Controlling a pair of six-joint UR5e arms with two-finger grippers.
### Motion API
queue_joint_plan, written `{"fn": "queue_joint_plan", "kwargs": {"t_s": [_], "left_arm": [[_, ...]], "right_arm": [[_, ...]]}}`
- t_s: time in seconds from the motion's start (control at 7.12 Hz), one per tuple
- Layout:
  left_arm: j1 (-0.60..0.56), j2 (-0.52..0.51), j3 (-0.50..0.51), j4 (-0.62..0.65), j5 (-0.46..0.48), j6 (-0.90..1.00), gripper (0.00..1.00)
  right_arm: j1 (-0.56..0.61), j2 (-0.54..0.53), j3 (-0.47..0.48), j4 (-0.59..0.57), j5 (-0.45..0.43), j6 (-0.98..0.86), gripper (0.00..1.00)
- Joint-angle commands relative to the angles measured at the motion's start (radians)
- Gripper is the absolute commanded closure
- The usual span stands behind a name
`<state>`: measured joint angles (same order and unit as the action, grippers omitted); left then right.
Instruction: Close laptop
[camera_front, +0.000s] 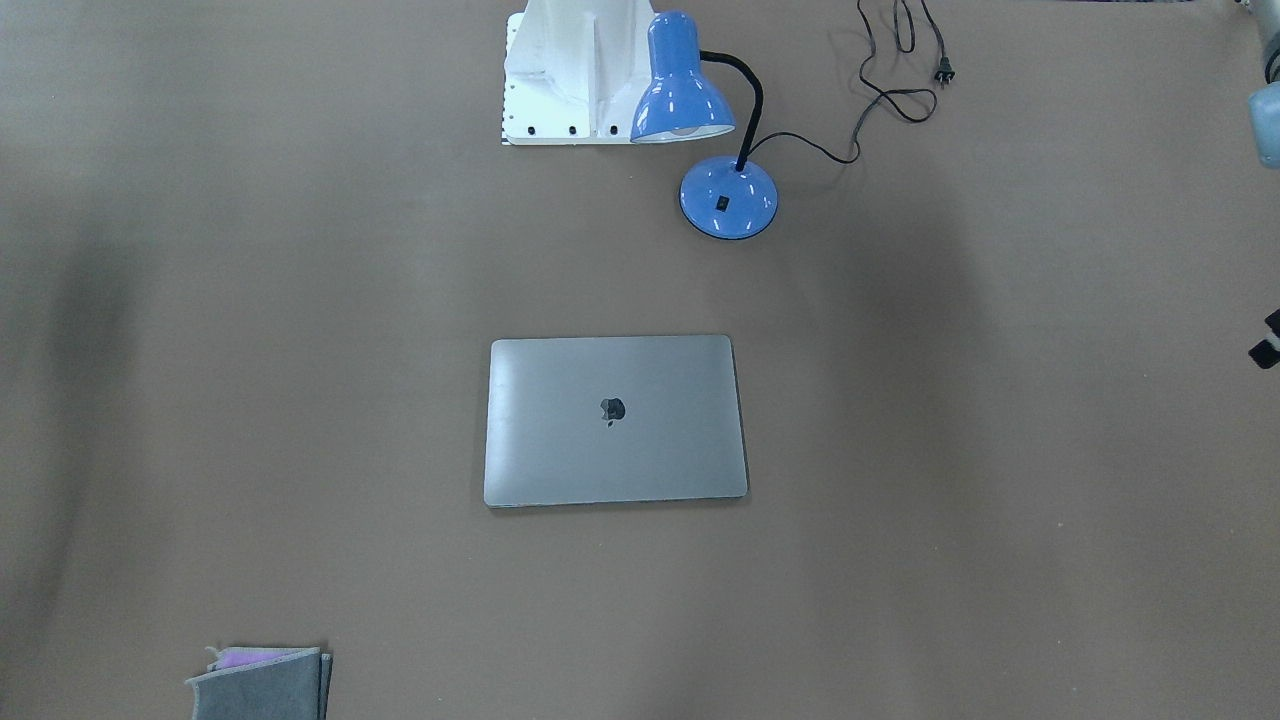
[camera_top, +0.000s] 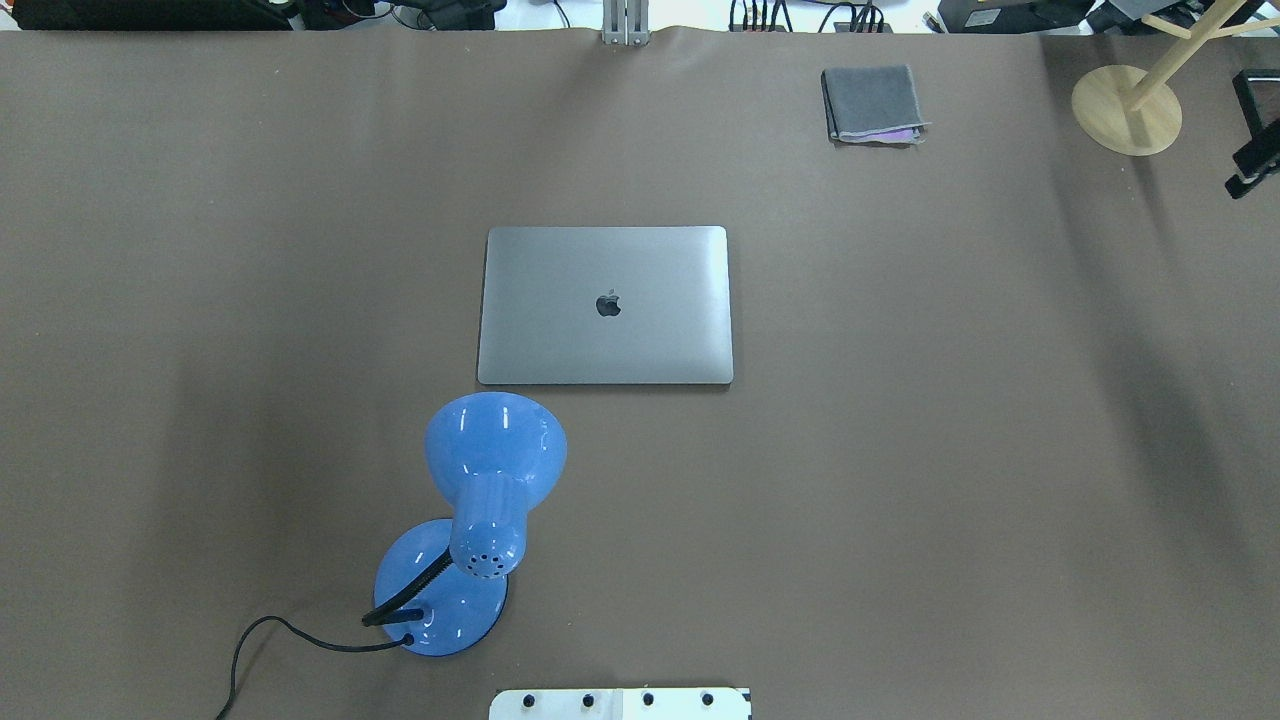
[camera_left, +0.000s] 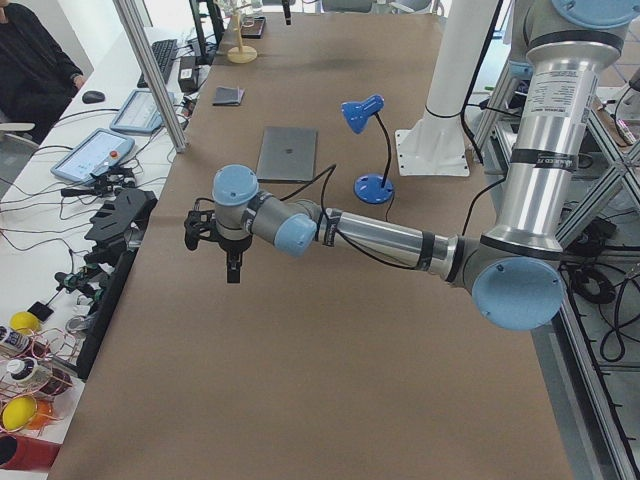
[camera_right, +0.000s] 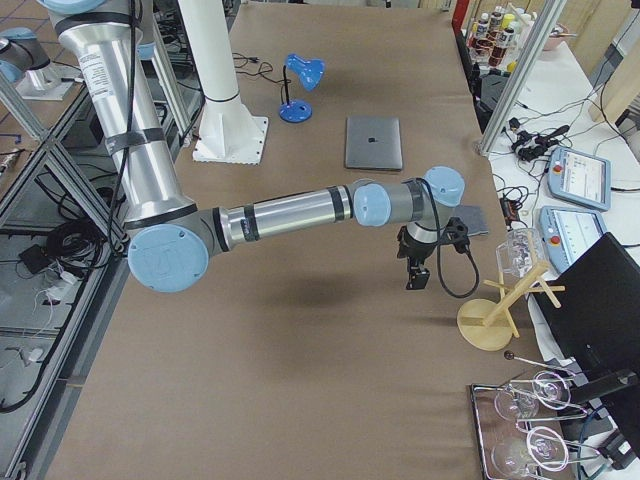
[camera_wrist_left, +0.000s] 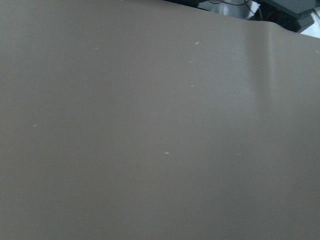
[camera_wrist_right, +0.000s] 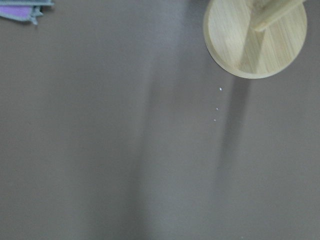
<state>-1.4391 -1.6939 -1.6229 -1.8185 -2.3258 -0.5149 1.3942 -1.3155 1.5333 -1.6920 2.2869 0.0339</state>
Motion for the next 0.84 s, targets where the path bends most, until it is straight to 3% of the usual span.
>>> {"fn": "queue_joint_plan", "kwargs": {"t_s": [0.0,0.7], "left_arm": [[-0.094,0.1,0.012,0.074,0.025,0.205,0.02],[-0.158,0.103,0.026,0.079,0.022,0.26,0.02]], "right_arm": [[0.032,-0.065,0.01,0.0,-0.001,0.004,0.0],[0.032,-0.097,0.037,0.014,0.032,0.0,0.0]]}}
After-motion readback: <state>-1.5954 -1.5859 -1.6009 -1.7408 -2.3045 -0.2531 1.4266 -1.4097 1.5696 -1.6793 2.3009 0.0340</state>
